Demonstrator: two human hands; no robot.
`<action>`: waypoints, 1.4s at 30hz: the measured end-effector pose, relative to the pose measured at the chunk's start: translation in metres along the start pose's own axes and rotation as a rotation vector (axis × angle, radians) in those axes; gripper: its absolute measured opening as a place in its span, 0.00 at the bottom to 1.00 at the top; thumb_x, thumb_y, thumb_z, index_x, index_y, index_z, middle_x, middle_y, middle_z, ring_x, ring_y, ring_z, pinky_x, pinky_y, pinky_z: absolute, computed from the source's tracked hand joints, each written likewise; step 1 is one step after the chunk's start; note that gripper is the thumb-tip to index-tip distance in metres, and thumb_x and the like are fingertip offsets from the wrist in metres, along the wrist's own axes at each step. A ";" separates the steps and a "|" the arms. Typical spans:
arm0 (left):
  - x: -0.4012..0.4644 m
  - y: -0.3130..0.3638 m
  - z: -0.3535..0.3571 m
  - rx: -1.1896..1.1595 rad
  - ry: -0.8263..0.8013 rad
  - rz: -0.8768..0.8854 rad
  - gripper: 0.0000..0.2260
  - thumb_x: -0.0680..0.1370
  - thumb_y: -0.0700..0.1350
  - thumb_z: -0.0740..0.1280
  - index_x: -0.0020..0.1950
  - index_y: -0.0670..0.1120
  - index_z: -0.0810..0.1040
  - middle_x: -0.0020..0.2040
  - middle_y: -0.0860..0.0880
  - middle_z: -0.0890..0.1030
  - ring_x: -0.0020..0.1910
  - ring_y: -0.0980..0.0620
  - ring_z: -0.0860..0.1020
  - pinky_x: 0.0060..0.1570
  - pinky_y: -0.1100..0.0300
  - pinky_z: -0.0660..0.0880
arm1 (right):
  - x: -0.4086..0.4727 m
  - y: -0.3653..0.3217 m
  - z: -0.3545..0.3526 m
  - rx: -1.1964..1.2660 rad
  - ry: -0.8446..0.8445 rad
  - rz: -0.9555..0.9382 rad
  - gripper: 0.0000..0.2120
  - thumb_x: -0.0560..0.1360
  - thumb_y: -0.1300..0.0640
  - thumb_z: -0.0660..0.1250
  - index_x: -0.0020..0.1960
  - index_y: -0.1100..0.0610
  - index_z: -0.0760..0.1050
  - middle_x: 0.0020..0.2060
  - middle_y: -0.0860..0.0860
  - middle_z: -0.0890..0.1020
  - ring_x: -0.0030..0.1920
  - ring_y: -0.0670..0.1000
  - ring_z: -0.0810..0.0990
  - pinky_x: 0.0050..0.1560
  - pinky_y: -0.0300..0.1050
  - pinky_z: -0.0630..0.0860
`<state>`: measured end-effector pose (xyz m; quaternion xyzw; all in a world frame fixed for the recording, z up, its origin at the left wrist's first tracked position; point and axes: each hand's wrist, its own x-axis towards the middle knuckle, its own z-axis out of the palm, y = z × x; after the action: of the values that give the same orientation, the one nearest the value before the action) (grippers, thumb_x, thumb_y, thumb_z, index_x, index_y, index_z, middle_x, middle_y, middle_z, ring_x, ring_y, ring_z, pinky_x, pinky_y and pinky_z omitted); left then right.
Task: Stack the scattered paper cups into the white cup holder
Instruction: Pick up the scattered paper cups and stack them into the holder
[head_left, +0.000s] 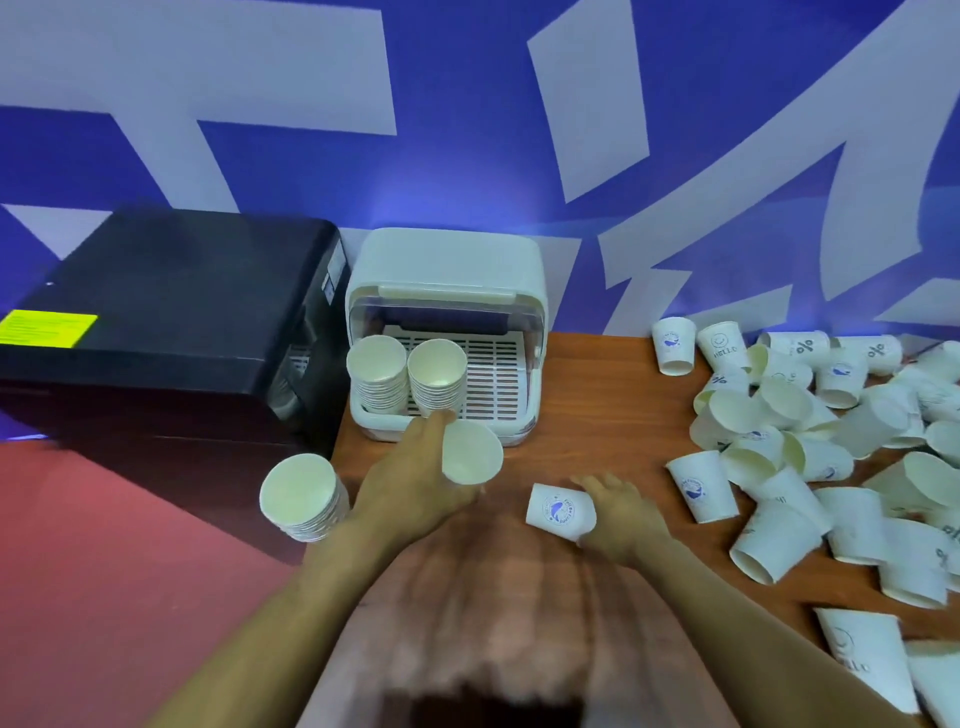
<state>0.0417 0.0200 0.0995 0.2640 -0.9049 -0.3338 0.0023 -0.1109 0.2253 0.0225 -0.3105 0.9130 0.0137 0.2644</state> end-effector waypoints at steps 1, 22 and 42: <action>0.002 0.001 0.001 0.002 0.001 -0.006 0.32 0.68 0.57 0.75 0.67 0.52 0.65 0.62 0.53 0.72 0.59 0.50 0.72 0.55 0.51 0.75 | 0.002 0.003 0.001 0.017 -0.004 -0.002 0.36 0.70 0.46 0.69 0.74 0.45 0.57 0.70 0.49 0.66 0.68 0.53 0.66 0.64 0.49 0.68; 0.049 -0.003 -0.115 0.084 0.310 -0.136 0.30 0.69 0.57 0.73 0.66 0.53 0.64 0.63 0.50 0.68 0.56 0.45 0.75 0.49 0.50 0.74 | 0.019 -0.125 -0.161 0.554 0.509 -0.425 0.30 0.64 0.52 0.75 0.62 0.50 0.66 0.56 0.46 0.67 0.57 0.49 0.71 0.57 0.43 0.70; 0.094 -0.054 -0.095 0.201 0.043 -0.207 0.35 0.71 0.60 0.70 0.72 0.50 0.60 0.66 0.48 0.67 0.62 0.43 0.73 0.55 0.49 0.73 | 0.067 -0.176 -0.114 0.192 0.400 -0.327 0.32 0.72 0.41 0.66 0.72 0.51 0.63 0.68 0.48 0.68 0.68 0.53 0.67 0.66 0.45 0.65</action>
<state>0.0038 -0.1170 0.1242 0.3620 -0.9014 -0.2342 -0.0393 -0.1087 0.0239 0.1124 -0.4237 0.8819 -0.1773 0.1060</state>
